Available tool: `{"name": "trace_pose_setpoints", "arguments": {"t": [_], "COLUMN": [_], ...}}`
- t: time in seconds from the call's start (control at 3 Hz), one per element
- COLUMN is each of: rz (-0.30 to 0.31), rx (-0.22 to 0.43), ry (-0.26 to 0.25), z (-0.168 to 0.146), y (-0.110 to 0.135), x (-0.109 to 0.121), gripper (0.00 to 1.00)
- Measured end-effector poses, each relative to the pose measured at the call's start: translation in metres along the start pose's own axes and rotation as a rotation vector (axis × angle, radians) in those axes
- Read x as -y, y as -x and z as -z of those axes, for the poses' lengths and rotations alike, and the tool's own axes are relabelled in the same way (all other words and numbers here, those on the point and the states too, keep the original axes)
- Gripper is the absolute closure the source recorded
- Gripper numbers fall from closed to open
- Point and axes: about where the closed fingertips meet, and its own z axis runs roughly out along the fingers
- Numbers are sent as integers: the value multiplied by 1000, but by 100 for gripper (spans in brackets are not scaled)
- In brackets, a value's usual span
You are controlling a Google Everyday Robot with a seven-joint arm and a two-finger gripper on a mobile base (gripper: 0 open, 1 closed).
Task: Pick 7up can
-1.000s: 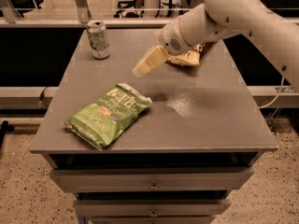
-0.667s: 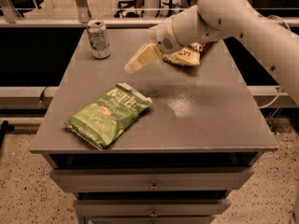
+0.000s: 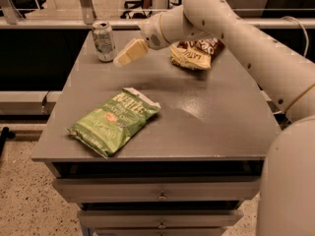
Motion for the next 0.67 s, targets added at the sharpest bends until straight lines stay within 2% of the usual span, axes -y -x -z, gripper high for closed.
{"name": "trace_pose_setpoints", "arguments": {"t": [0.33,0.67], "rz": [2,-3], "rx": [18,64], "ry": [1,29], "z": [-40,-88], "y": [6,21], "x": [17,26], "gripper": [0,0]}}
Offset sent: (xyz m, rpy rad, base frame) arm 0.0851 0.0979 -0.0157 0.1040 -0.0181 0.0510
